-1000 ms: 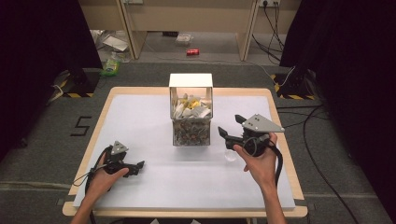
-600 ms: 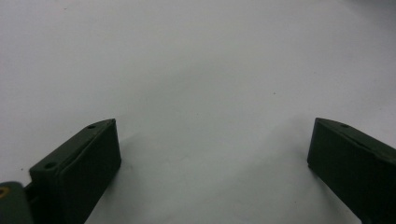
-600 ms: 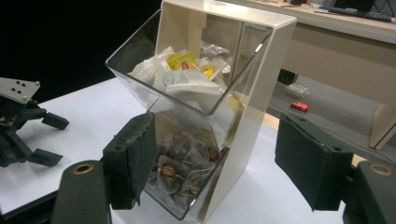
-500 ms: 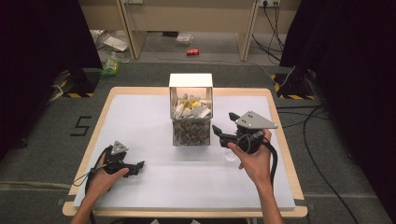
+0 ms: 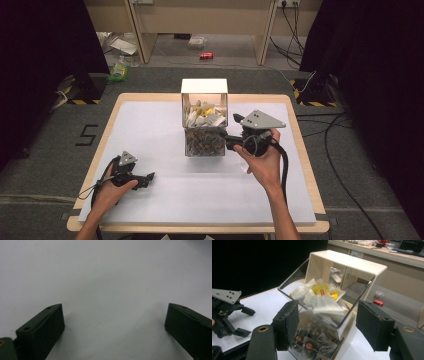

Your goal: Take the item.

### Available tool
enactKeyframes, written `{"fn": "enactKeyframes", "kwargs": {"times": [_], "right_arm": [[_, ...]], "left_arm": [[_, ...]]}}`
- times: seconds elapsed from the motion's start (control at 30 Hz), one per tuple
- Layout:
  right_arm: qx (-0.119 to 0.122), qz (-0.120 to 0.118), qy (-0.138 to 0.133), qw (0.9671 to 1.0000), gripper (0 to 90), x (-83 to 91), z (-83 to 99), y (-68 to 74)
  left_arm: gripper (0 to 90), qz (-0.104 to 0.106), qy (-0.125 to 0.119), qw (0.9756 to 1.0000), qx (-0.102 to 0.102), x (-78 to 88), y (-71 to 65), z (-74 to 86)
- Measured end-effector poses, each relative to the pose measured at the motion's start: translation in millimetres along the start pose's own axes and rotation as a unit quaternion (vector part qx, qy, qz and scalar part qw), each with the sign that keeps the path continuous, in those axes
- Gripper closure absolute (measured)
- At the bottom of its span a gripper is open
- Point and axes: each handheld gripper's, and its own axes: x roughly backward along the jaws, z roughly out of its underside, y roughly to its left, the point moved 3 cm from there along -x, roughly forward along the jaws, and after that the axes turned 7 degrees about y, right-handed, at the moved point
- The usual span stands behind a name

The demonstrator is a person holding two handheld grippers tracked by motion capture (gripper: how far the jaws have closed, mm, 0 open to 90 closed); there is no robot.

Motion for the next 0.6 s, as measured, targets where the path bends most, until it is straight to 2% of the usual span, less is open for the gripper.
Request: {"fn": "enactKeyframes", "kwargs": {"times": [0.5, 0.6], "right_arm": [[0.014, -0.016, 0.013, 0.9997, 40.4, -16.9, -23.2, -0.8], [0.020, -0.018, 0.025, 0.9993, 41.8, -25.9, -26.2, 0.0]], "left_arm": [[1.8, 0.000, 0.000, 1.0000, 0.000, 0.0, 0.0, -0.1], [1.8, 0.000, 0.000, 1.0000, 0.000, 0.0, 0.0, 0.0]]}}
